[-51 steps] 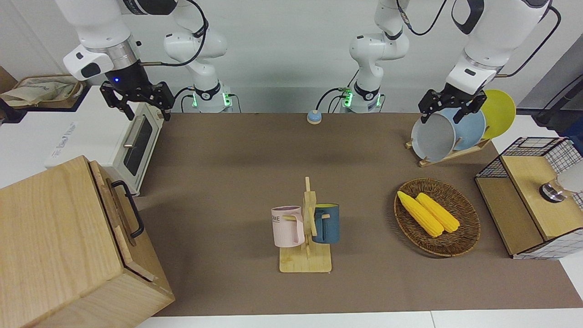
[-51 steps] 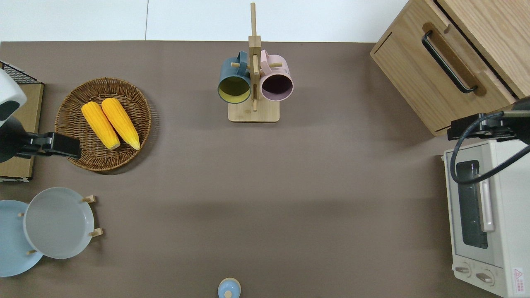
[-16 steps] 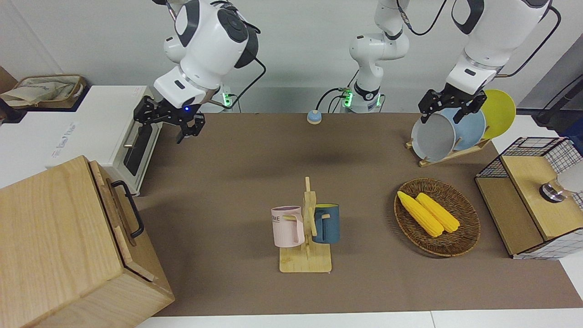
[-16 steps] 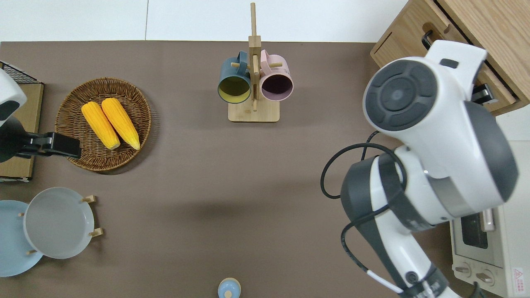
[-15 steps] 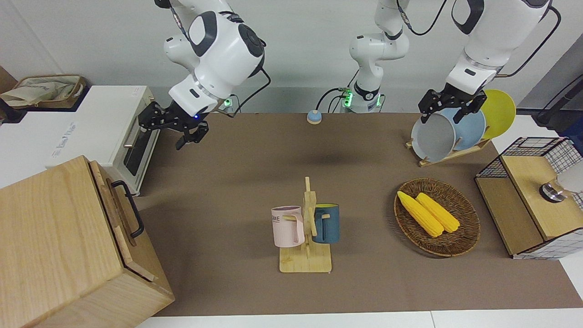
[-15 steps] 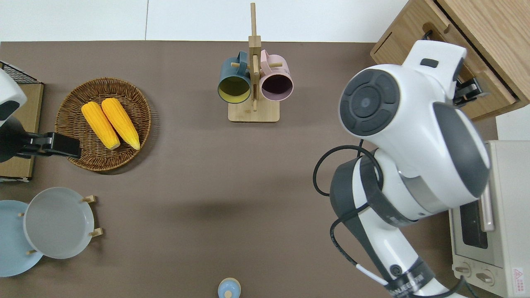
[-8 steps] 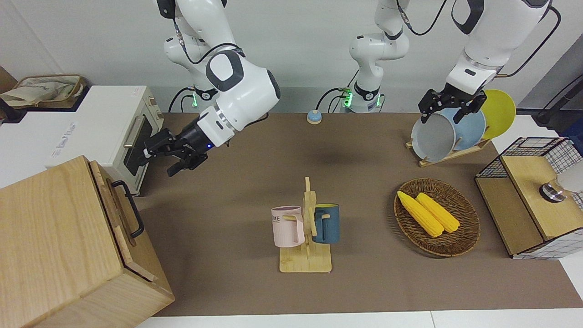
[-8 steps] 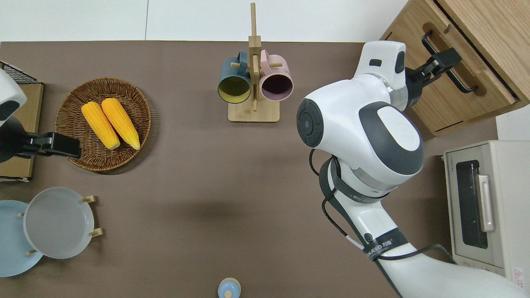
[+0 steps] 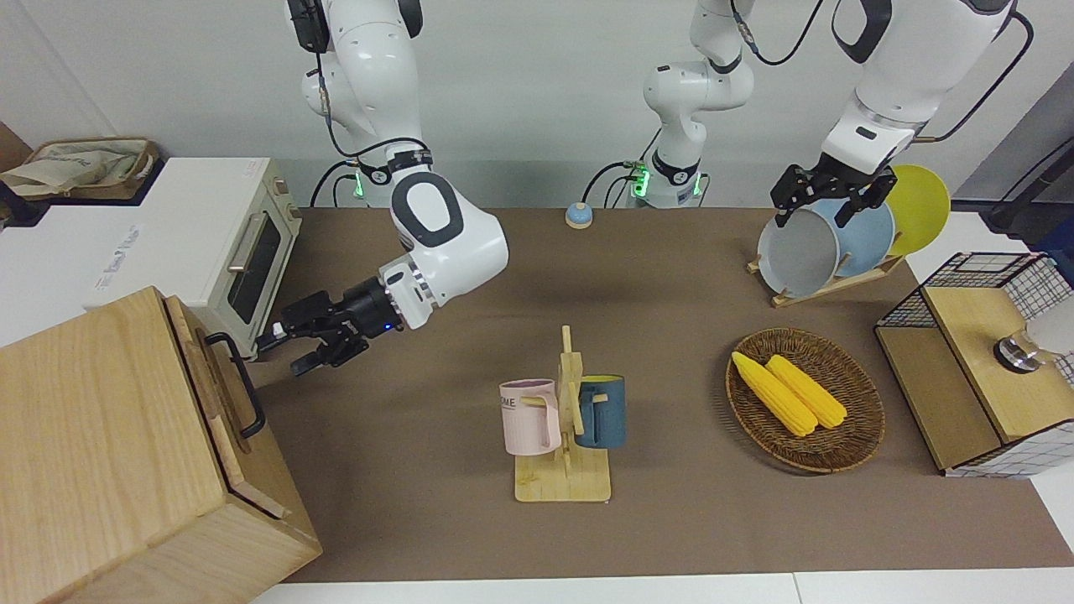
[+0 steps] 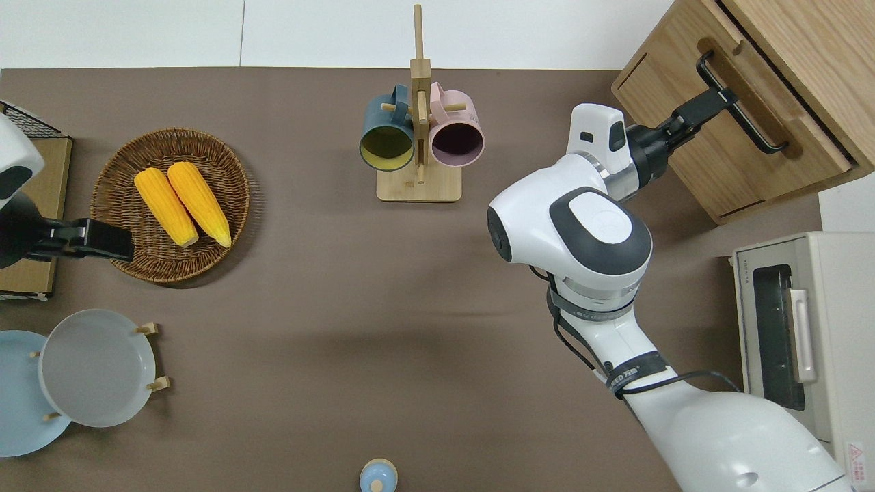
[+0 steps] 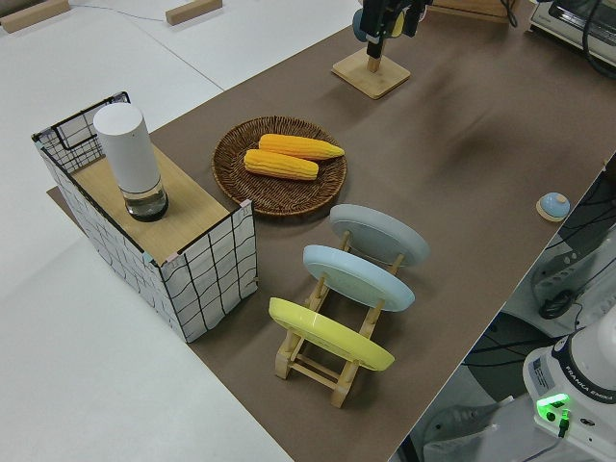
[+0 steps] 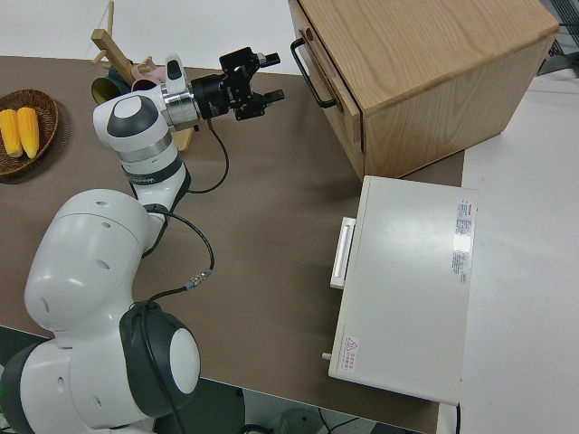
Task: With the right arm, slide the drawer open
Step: 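Close the right gripper around the drawer's bar handle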
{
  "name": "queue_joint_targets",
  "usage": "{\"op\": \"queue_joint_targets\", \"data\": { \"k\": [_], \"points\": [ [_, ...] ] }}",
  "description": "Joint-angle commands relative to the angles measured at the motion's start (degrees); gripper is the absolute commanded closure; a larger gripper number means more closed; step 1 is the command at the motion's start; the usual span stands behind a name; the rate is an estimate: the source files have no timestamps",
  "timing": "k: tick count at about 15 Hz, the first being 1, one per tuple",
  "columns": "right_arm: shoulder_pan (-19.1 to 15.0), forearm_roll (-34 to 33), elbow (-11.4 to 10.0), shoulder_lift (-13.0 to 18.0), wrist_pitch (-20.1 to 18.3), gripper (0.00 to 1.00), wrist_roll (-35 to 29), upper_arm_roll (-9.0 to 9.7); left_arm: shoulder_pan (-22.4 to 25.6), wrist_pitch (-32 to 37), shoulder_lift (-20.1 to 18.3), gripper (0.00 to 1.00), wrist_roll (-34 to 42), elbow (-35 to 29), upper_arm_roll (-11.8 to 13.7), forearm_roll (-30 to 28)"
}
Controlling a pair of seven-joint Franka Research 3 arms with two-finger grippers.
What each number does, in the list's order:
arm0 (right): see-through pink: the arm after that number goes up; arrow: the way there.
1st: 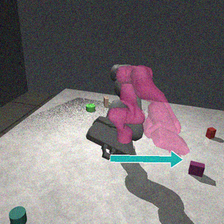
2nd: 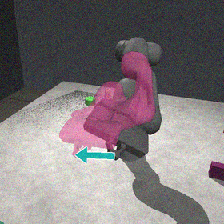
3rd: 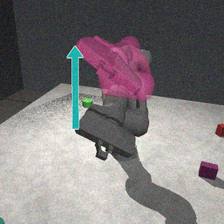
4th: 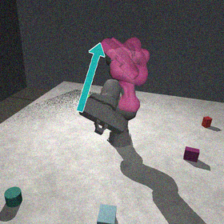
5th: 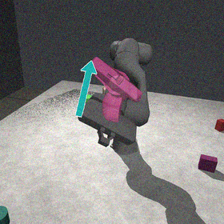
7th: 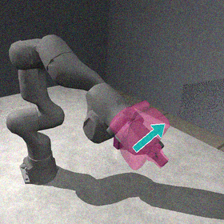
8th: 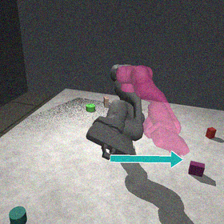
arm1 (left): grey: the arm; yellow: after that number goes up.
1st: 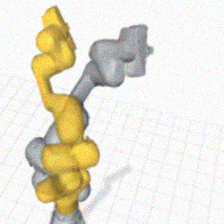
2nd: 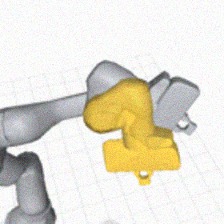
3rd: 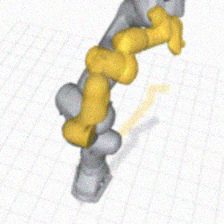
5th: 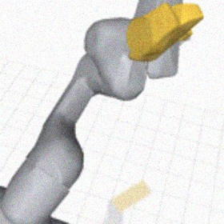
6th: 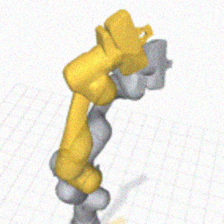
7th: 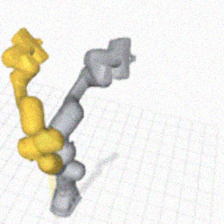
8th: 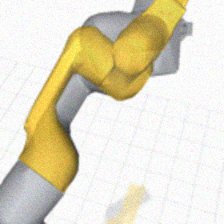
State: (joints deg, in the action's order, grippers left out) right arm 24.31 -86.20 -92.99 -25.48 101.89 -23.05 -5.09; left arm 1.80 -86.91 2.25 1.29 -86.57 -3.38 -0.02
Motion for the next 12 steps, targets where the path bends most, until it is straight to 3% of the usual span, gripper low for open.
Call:
{"op": "queue_joint_targets", "data": {
  "k": [1, 6, 9, 11, 12],
  "points": [
    [-1.63, -3.88, -1.58, 0.08, 2.87, 0.025, -2.97, -0.09, 0.31, 1.13, 0.65, 0.01, 0.56, 1.4, -0.4, 0.98],
    [-4.44, -7.48, -1.67, -0.53, 8.57, 0.025, -4.2, -1.32, 0.31, 1.13, 0.65, 0.01, 0.56, 1.49, -0.4, 0.98],
    [-5.06, -9.33, -1.67, -0.62, 9.2, 0.03, -4.37, -1.32, 0.31, 1.13, 0.65, 0.01, 0.56, 1.4, -0.4, 0.98],
    [-5.67, -10.29, -1.58, -0.89, 9.2, 0.082, -4.55, -1.32, 0.31, 1.13, 0.65, 0.01, 0.56, 1.49, -0.4, 0.98],
    [-5.68, -10.74, -1.58, -0.97, 9.11, 0.194, -4.55, -1.32, 0.31, 1.13, 0.65, 0.01, 0.56, 1.49, -0.4, 0.98]
  ]
}}
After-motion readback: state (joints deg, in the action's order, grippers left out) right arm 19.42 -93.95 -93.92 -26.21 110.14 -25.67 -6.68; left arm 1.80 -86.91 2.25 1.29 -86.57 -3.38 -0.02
